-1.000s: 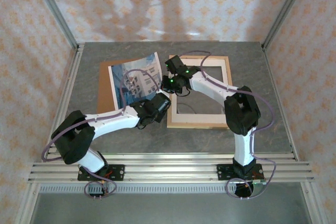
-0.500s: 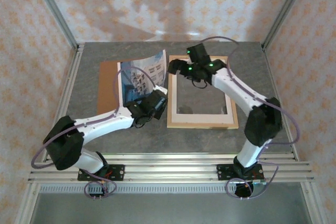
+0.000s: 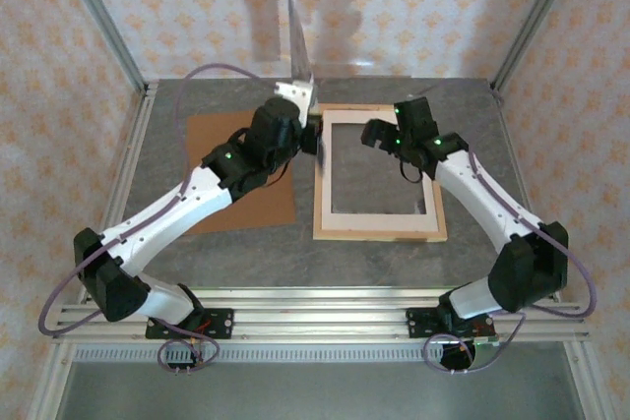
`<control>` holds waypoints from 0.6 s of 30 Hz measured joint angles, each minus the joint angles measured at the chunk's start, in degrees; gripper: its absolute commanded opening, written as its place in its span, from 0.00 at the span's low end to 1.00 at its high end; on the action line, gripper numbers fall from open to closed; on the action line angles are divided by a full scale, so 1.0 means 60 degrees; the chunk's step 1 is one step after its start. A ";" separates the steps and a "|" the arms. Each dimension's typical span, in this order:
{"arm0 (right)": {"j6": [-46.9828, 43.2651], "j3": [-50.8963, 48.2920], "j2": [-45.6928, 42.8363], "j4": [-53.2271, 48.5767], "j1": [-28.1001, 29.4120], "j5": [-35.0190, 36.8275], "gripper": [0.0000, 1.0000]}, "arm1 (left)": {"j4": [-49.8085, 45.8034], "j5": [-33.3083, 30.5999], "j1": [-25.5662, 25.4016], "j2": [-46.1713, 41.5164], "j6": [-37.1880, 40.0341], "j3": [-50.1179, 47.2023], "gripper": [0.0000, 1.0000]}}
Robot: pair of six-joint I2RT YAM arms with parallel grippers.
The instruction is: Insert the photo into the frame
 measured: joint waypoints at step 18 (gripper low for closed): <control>0.1107 -0.2484 -0.0882 0.1067 -0.0688 -0.1013 0.99 | 0.1971 -0.0659 0.0557 -0.1526 -0.5406 -0.6124 0.00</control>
